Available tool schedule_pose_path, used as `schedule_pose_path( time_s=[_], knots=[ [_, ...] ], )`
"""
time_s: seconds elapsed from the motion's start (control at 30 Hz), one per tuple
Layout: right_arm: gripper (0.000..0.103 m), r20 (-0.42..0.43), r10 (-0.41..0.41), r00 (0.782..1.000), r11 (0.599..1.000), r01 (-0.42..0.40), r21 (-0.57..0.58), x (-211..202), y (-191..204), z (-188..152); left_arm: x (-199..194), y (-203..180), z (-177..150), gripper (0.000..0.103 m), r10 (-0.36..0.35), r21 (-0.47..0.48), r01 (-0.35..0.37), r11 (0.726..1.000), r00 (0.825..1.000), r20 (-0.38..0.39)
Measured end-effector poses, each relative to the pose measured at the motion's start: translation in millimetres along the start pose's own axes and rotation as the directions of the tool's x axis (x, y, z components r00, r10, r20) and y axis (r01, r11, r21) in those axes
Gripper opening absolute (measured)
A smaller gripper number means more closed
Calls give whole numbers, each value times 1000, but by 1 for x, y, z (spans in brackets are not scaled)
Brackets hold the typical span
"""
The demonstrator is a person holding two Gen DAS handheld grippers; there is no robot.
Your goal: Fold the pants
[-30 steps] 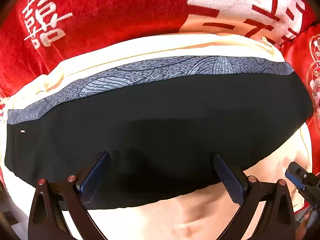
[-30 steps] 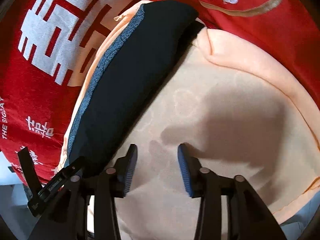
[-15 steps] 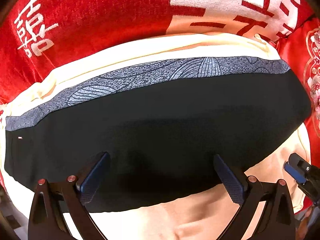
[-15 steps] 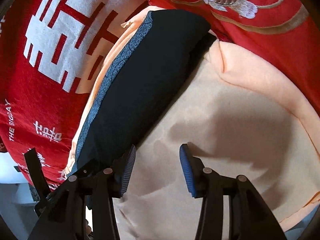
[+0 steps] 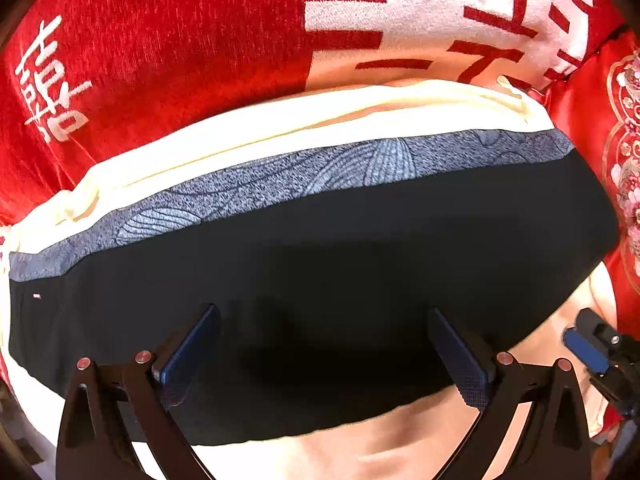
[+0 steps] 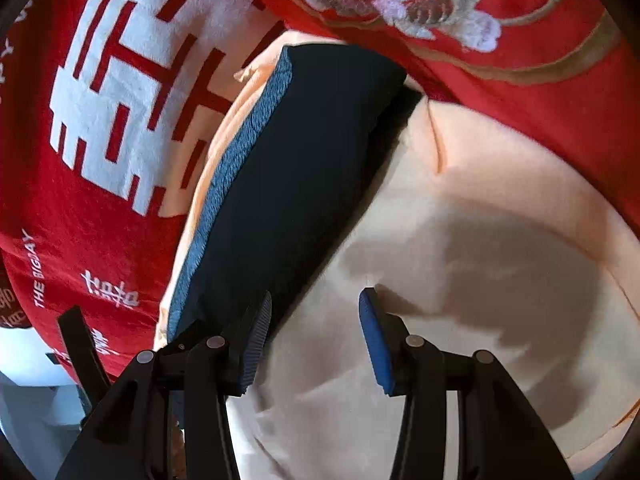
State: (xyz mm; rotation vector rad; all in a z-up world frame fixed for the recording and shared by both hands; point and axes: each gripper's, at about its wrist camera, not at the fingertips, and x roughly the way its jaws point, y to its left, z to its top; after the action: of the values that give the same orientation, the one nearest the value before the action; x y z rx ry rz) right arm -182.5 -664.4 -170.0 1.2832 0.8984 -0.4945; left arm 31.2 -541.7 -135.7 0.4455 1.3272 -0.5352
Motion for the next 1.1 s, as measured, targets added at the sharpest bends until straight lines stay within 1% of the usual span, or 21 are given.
schedule_pose_path(
  time_s=[0.1,0.13,0.17,0.2,0.3,0.37,0.5,0.63,0.77,0.8,0.87,0.9,0.93,0.97,1.0,1.1],
  knots=[
    [50,7,13,1000,1000,-13,15,2,-3,3,14,5,3,103,12,-11,-12,1000,1000,-12],
    [50,9,16,1000,1000,-16,21,3,-5,4,25,5,2,103,8,-6,-8,1000,999,-39],
    [50,10,18,1000,999,-18,27,4,-6,6,31,6,2,103,-11,-17,10,1000,999,-48],
    [50,13,24,1000,999,-25,34,6,-8,7,30,8,2,103,-23,-37,22,999,999,-23],
    [50,30,53,998,997,-54,46,7,-11,9,29,4,2,103,-14,-11,14,1000,1000,-6],
    [50,41,75,996,996,-77,50,9,-12,12,27,5,0,103,-23,-16,23,1000,1000,-1],
    [50,68,90,994,995,-92,30,15,-8,20,27,4,3,103,-23,-12,23,1000,1000,10],
    [50,115,106,988,994,-107,4,24,-2,30,25,4,1,103,-22,-14,22,1000,1000,14],
    [50,169,92,981,996,-92,-7,31,5,40,28,13,-6,103,-25,-14,25,1000,999,21],
    [52,176,87,981,996,-89,3,33,8,42,29,17,-7,103,-26,-14,26,1000,999,21],
    [52,176,64,982,997,-71,34,35,14,46,31,17,-8,103,-26,-14,26,1000,999,20],
    [49,170,48,984,998,-55,40,35,17,47,31,16,-8,103,-26,-14,26,1000,999,20],
    [44,164,15,986,999,-20,31,35,23,49,31,17,-8,103,-26,-14,27,1000,999,18],
    [29,162,-17,987,1000,17,6,34,28,49,31,17,-8,103,-26,-15,27,1000,1000,16],
    [19,161,-44,986,998,50,-29,32,34,49,30,15,-9,103,-26,-15,26,1000,1000,15],
    [17,163,-63,985,989,84,-123,27,49,48,29,16,-9,103,-26,-14,26,1000,1000,14]
  ],
)
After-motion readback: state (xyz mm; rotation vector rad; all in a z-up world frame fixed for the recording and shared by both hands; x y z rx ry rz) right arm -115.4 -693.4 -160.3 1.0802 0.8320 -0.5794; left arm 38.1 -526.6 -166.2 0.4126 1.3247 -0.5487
